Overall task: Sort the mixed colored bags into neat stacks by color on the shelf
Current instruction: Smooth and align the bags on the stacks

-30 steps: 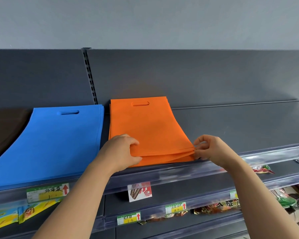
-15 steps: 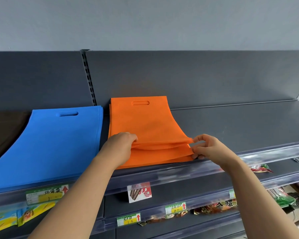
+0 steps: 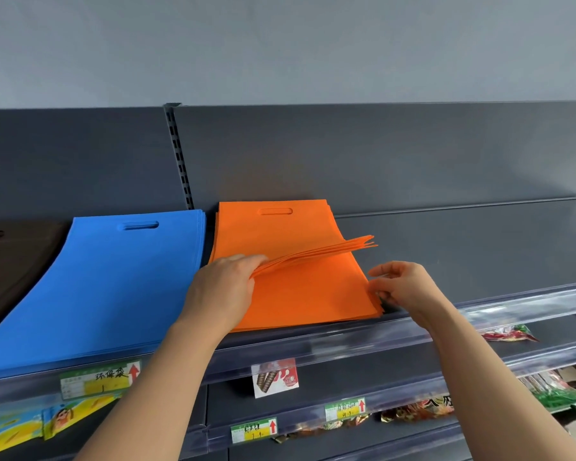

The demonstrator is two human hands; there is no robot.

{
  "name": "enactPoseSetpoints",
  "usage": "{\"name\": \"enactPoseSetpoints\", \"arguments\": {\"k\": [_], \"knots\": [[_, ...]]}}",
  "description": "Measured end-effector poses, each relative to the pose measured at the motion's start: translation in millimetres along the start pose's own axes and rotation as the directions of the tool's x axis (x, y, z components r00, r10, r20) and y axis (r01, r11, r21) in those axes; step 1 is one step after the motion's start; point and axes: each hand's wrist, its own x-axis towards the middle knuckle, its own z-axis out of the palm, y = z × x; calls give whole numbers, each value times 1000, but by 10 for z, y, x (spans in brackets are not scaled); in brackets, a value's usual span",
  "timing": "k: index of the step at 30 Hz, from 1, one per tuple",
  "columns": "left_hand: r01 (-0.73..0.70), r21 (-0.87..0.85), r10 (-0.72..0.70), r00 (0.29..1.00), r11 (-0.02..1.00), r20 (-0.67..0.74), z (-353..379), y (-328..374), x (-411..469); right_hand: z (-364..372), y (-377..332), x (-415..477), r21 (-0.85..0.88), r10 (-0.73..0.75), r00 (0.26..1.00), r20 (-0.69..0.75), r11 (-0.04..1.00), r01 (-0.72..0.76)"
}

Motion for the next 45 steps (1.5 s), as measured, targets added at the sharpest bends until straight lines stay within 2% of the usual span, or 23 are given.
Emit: {"name": "enactPoseSetpoints", "arguments": {"k": [3,7,10,14,18,21,23,26,28,31,33,35,41,45], "knots": [[17,-23,-17,1000,1000,1,43,-12,-51,-1,-11,6,-20,13,999,39,1000,-12],[29,-52,-25,997,998,68,138,-17,-104,13,-67,-22,-59,6,993,120,998,1],[19,-58,-13,994,998,104,162,3,-144,63,-57,7,-50,13,994,110,999,-8],[-12,-39,15,996,999,91,128,-13,-111,79,-23,103,62,45,997,60,997,-49],[-14,-62,29,968,998,250,122,6,-170,14,-28,159,24,63,994,91,998,-66],[109,-150,-55,944,983,325,89,-15,-164,-60,-41,224,-16,20,1000,10,1000,-20],[245,-186,-179,932,952,314,78,-47,-80,-60,-69,272,39,13,999,-43,999,-11],[449,-205,-359,860,869,363,140,-102,32,28,-182,265,61,13,999,-50,998,-10],[519,-253,-410,830,817,379,218,-128,58,105,-249,250,63,28,1000,3,998,-28],[582,-260,-484,799,770,355,238,-152,97,162,-328,218,-24,58,993,99,998,-56],[633,-281,-540,768,722,344,190,-176,184,156,-356,290,-28,49,996,73,999,-47],[671,-347,-565,740,655,365,161,-224,326,167,-365,382,-21,64,996,61,998,-63],[768,-454,-578,640,452,507,144,-368,690,304,-452,528,-164,78,993,92,984,-62],[781,-415,-581,624,466,522,210,-358,846,343,-470,666,-227,142,987,73,966,-122]]}}
